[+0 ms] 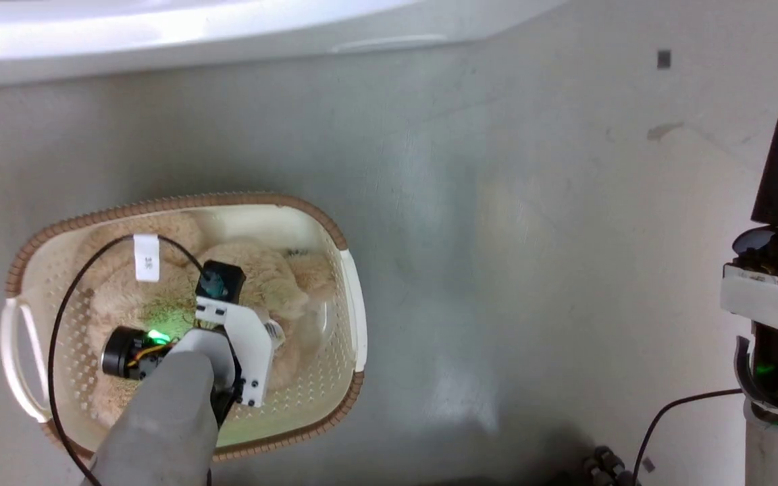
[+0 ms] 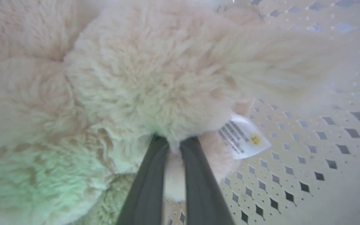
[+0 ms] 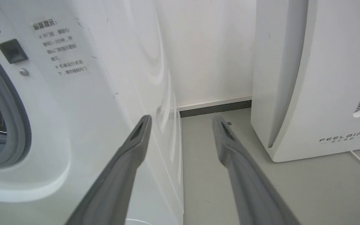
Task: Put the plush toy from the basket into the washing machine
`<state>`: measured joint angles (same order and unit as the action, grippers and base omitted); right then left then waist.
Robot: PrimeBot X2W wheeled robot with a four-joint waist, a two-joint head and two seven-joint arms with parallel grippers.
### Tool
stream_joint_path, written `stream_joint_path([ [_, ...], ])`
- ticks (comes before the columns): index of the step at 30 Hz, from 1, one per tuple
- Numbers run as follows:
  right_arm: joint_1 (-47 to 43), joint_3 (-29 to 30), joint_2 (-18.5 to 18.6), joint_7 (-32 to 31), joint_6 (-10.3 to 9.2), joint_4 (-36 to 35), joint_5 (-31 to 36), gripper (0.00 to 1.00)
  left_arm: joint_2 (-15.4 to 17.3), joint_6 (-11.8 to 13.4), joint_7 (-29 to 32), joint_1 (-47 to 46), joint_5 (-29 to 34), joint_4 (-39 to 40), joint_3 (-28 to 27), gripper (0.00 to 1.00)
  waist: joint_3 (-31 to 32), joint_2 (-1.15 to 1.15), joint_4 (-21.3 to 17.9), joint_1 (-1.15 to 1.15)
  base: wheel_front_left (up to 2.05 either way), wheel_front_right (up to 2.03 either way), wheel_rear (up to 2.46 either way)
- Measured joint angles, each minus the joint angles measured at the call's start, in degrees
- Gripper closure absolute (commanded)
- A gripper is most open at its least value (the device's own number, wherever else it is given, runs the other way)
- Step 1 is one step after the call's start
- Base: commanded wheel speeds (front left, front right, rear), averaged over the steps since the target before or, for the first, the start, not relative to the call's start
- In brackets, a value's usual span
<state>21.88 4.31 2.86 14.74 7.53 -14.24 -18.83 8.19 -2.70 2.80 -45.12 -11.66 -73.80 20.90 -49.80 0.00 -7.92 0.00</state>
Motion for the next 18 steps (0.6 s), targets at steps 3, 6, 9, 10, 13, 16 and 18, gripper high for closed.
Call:
stream_joint_path([
  [3, -0.3, 0.0, 0.0, 0.0, 0.0, 0.9, 0.0, 0.0, -0.2, 0.0, -2.2, 1.3, -0.2, -0.1, 0.3, 1.0, 2.3, 0.0, 0.2, 0.0, 0.0, 0.0, 0.0],
  [6, -1.0, -0.1, 0.0, 0.0, 0.0, 1.7, 0.0, 0.0, -0.5, 0.0, -3.6, 3.0, -0.6, -0.1, 0.5, 1.0, 5.0, 0.0, 0.4, 0.0, 0.0, 0.0, 0.0],
  [9, -2.4, -0.1, 0.0, 0.0, 0.0, 2.7, 0.0, 0.0, -0.8, -0.2, -5.4, 4.8, -0.7, -0.2, 0.6, 1.0, 8.0, 0.0, 0.9, 0.0, 0.0, 0.0, 0.0],
  [10, -3.0, -0.1, 0.0, 0.0, 0.0, 3.0, 0.1, 0.0, -1.0, -0.5, -6.0, 5.3, -0.8, -0.2, 0.7, 1.0, 9.0, 0.0, 1.1, 0.0, 0.0, 0.0, 0.0],
  [13, -4.8, -0.1, 0.0, 0.0, 0.0, 3.9, 0.3, 0.0, -1.9, -1.3, -8.3, 6.8, -1.7, -0.2, 0.7, 1.0, 12.3, 0.0, 1.7, 0.0, 0.0, 0.0, 0.0],
  [16, -7.0, 0.1, 0.0, 0.0, 0.0, 4.8, 0.7, 0.0, -2.6, -2.1, -10.9, 8.1, -1.8, -0.2, 1.1, 1.0, 15.6, 0.0, 2.5, 0.0, 0.0, 0.0, 0.0],
  [18, -8.2, 0.1, 0.0, 0.0, 0.0, 5.3, 0.8, 0.0, -2.9, -2.6, -12.5, 9.2, -2.2, -0.2, 1.3, 1.0, 17.8, 0.0, 3.1, -0.01, 0.0, 0.0, 0.0],
])
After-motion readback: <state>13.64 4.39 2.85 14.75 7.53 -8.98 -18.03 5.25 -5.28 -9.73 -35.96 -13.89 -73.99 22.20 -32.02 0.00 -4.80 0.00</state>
